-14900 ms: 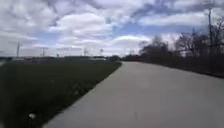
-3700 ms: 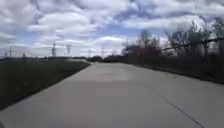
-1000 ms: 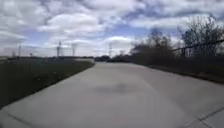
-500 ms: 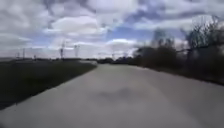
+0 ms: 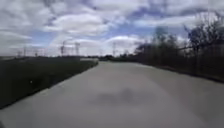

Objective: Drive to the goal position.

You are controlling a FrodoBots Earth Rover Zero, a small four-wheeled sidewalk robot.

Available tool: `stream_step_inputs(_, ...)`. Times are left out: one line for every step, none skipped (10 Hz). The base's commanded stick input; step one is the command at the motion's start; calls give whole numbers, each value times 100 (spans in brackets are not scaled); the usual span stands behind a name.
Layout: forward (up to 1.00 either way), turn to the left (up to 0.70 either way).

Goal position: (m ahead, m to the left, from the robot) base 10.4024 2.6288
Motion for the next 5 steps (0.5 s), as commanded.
stream_step_inputs(90, 0)
stream_step_inputs(90, 0)
stream_step_inputs(90, 0)
stream_step_inputs(90, 0)
stream_step_inputs(90, 0)
